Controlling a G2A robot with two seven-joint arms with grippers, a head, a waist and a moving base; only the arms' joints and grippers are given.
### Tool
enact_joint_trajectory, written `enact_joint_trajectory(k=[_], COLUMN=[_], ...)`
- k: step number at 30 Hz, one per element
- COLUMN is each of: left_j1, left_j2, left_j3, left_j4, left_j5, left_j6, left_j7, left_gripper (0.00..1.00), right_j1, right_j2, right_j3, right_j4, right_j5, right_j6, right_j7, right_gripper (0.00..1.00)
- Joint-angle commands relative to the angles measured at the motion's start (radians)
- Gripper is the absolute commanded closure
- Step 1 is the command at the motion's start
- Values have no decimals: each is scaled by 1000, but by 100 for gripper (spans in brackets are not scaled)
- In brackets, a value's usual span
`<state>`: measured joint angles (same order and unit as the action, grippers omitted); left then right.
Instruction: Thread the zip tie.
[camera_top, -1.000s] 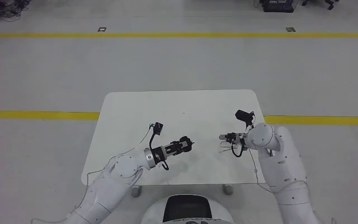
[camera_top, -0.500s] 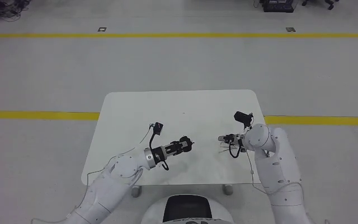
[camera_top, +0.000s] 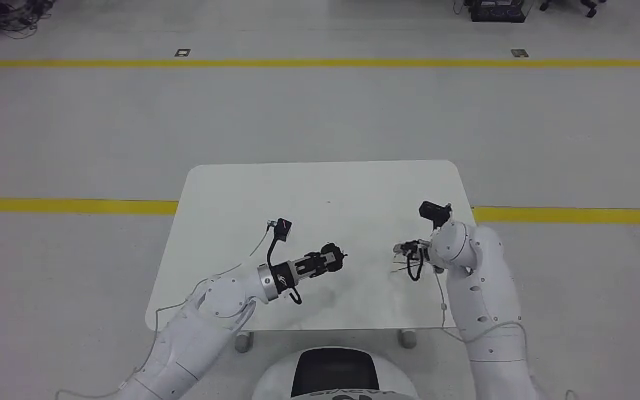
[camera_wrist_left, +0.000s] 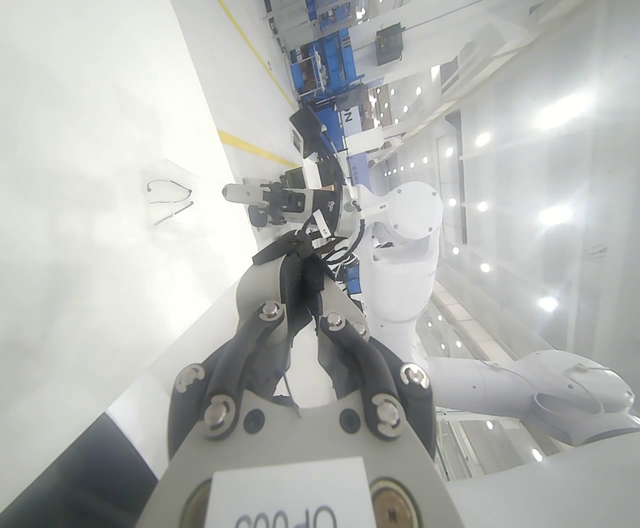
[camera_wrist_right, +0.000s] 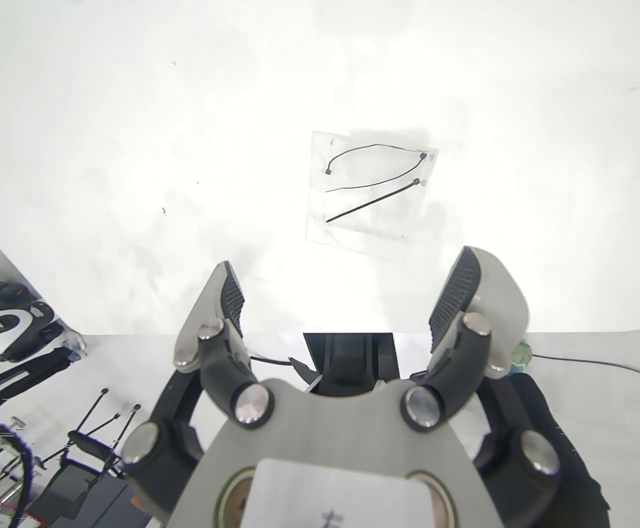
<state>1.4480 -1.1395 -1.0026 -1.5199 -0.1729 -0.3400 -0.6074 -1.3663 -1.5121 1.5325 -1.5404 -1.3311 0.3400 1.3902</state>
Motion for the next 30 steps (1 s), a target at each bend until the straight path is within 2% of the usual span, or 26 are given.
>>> enact_joint_trajectory(k=[1, 9, 17, 19, 20, 24, 30], left_j1=[0, 0, 0, 0, 0, 0, 0], left_j2=[0, 0, 0, 0, 0, 0, 0], left_j3=[0, 0, 0, 0, 0, 0, 0], left_j4=[0, 0, 0, 0, 0, 0, 0], left_j5=[0, 0, 0, 0, 0, 0, 0], left_j6=[0, 0, 0, 0, 0, 0, 0], left_j7=[0, 0, 0, 0, 0, 0, 0], left_gripper=[100, 100, 100, 100, 100, 100, 100], right_j1=[13, 32, 57, 61, 64, 74, 88], right_j2=[-26, -131, -208, -218, -221, -226, -223], right_j3=[16, 68, 128, 139, 143, 150, 163], right_j4=[28, 57, 102, 107, 109, 121, 168], right_j5=[-35, -162, -239, -239, -239, -239, -239], right_j6=[0, 0, 0, 0, 0, 0, 0], right_j7=[0, 0, 0, 0, 0, -1, -39], right_gripper=[0, 0, 32, 42, 51, 55, 54])
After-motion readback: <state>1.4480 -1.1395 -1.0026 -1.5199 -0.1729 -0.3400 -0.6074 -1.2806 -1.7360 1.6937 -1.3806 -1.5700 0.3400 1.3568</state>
